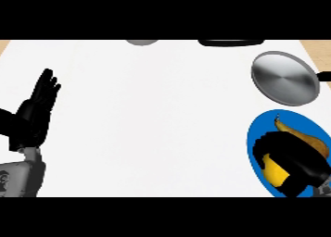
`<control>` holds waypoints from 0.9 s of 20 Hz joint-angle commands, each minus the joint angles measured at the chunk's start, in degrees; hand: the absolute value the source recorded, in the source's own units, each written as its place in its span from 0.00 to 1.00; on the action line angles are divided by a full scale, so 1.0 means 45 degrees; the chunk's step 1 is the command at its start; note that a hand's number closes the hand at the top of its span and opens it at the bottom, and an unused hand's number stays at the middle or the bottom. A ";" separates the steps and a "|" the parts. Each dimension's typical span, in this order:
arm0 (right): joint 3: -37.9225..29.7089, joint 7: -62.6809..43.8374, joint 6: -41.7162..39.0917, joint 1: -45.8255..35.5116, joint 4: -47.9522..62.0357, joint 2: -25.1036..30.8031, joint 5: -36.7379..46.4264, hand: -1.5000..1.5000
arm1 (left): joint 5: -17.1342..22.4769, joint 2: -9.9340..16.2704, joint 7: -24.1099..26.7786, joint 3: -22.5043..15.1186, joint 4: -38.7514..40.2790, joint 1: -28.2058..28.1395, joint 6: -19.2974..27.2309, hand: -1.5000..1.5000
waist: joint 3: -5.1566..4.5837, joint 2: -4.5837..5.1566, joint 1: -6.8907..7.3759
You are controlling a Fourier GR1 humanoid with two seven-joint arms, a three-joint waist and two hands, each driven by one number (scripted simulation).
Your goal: Pick the lemon from the plate and place it in the pan
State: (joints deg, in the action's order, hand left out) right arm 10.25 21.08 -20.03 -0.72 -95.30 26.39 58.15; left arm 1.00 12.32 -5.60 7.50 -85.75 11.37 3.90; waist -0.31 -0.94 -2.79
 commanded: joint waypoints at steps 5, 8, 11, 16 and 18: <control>-0.1591 -0.3215 -0.0264 0.1318 -0.5647 -0.2099 -0.1678 1.00 | 0.0202 0.0110 -0.0200 -0.0069 -0.0669 -0.0387 -0.0368 0.50 | 0.0054 0.0083 0.0285; -0.2395 -0.4256 -0.0557 0.1072 -0.6798 -0.2624 -0.2313 1.00 | 0.0180 0.0093 0.0266 0.0059 -0.0023 -0.0121 -0.0399 0.50 | 0.0055 0.0155 0.0380; -0.3843 -0.5189 -0.1443 -0.0679 -0.6027 -0.2733 -0.3665 1.00 | -0.0205 -0.0412 0.0058 -0.0442 0.0045 0.0203 -0.0034 0.50 | 0.0061 0.0205 0.0571; -0.5614 -0.6011 -0.1483 -0.2481 -0.4004 -0.3582 -0.6100 1.00 | 0.0000 -0.0189 0.0433 -0.0160 0.0729 0.0500 -0.0371 0.50 | 0.0066 0.0251 0.0617; -0.7023 -0.5757 -0.1422 -0.3486 -0.2664 -0.2809 -0.6839 1.00 | 0.0028 -0.0121 0.0607 -0.0093 0.0676 0.0354 -0.0463 0.50 | 0.0069 0.0246 0.0656</control>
State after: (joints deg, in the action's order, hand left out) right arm -13.35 -3.76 -25.47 -10.64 -113.70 12.67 34.65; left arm 0.61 10.95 -4.32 6.17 -84.33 12.53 2.91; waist -0.02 0.05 0.02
